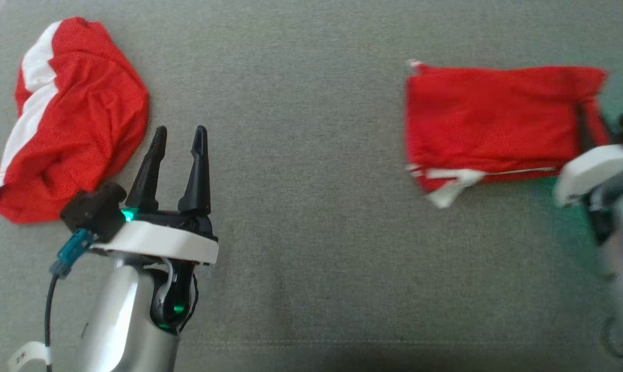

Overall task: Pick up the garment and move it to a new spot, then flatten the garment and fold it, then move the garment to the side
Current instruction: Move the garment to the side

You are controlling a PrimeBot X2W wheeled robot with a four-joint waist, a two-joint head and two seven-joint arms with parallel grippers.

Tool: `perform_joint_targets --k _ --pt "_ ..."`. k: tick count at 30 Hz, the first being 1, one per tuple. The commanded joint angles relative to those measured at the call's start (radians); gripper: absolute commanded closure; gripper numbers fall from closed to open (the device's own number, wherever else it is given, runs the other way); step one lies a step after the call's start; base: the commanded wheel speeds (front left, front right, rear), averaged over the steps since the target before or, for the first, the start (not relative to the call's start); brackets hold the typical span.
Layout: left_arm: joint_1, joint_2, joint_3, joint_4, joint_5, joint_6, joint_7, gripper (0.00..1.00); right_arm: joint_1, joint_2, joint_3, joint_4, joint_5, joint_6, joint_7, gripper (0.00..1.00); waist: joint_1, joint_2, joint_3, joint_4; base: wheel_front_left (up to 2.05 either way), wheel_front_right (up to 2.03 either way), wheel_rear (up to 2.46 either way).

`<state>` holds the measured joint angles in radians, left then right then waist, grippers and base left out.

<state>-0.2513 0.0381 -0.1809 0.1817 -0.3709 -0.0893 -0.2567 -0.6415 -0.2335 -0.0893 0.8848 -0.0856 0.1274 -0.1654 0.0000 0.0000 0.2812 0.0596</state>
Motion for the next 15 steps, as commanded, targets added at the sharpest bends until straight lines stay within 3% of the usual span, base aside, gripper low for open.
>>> perform_joint_targets --k 1,5,15 --pt "-0.023 0.012 0.034 -0.040 0.009 -0.005 -0.005 0.00 -0.038 -0.063 -0.007 -0.041 -0.022 0.003 0.012 1.00 0.0000 0.0000 0.011 -0.015 0.00 0.00 0.00" --pt "-0.031 0.012 0.030 -0.044 0.009 -0.008 -0.005 0.00 -0.053 -0.132 -0.051 -0.068 -0.047 0.003 0.026 1.00 0.0000 0.0000 0.024 -0.023 0.00 0.00 0.00" --pt "-0.034 0.012 0.037 -0.044 0.018 -0.017 -0.005 0.00 -0.058 -0.183 -0.153 -0.153 -0.109 0.003 0.047 1.00 0.0000 0.0000 0.043 -0.030 0.00 0.00 0.00"
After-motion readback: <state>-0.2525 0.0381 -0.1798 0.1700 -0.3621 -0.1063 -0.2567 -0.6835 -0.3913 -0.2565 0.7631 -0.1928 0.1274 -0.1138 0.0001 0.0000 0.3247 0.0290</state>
